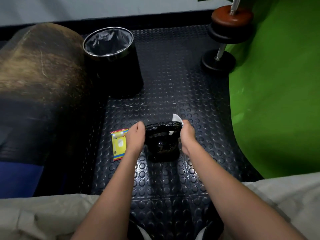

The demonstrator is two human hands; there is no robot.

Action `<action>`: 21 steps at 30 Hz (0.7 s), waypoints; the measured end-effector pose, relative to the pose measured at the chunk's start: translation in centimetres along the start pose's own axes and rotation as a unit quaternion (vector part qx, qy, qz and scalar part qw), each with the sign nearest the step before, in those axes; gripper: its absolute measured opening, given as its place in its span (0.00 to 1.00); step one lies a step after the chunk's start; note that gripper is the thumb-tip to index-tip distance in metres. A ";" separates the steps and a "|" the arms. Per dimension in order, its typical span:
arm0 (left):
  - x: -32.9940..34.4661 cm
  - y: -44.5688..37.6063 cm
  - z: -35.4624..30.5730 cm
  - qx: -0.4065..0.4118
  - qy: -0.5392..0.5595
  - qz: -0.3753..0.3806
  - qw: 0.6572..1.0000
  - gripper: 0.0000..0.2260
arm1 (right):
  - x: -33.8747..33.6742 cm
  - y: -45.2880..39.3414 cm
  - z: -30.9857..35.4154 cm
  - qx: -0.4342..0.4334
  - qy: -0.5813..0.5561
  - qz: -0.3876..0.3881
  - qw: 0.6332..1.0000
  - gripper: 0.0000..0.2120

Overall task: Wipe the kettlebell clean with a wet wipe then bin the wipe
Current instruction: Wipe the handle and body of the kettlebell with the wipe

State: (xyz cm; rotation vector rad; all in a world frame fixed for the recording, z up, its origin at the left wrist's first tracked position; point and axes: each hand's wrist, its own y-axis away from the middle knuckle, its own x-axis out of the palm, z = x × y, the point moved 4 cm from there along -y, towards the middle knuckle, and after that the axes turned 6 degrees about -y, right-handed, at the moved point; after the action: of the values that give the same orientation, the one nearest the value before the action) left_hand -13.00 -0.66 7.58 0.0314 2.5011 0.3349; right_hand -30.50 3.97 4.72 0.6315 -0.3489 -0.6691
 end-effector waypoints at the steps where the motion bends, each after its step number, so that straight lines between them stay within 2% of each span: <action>1: 0.0 0.0 0.0 -0.001 0.000 0.001 1.000 0.14 | 0.0 0.0 0.3 -0.013 0.027 -0.010 0.999 0.16; 3: 0.0 0.1 -0.1 0.000 -0.001 0.005 1.000 0.13 | 0.2 0.6 0.9 -0.091 0.110 -0.039 0.989 0.17; 5: 0.0 0.2 -0.1 -0.001 -0.003 0.005 1.000 0.13 | 0.7 1.9 1.5 -0.211 0.197 -0.050 0.956 0.17; 9: 0.0 0.0 -0.1 0.000 -0.024 -0.004 1.000 0.13 | 2.7 3.6 1.4 -0.456 0.362 -0.009 0.813 0.18; 10: -0.1 -0.1 0.0 -0.003 -0.028 -0.004 1.000 0.13 | 3.0 3.9 1.2 -0.486 0.380 0.001 0.787 0.17; 12: 0.0 0.0 0.1 -0.005 -0.017 -0.002 1.000 0.14 | 2.7 3.9 0.6 -0.521 0.390 0.008 0.759 0.17; 13: 0.0 0.0 0.2 -0.004 -0.012 -0.003 1.000 0.14 | 2.4 3.7 0.3 -0.530 0.384 0.012 0.756 0.17; 15: 0.0 0.0 0.2 -0.002 -0.008 -0.005 1.000 0.15 | 1.6 3.1 -0.4 -0.529 0.345 0.010 0.775 0.16; 21: 0.3 -0.3 0.6 -0.008 0.005 -0.003 1.000 0.15 | 0.8 2.4 -1.5 -0.405 0.192 -0.060 0.892 0.20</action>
State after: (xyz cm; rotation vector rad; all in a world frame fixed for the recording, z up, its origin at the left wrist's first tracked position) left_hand -12.83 -0.80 6.87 0.0148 2.5079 0.3530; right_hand -28.06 5.57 5.18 -0.0313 0.3453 -0.7178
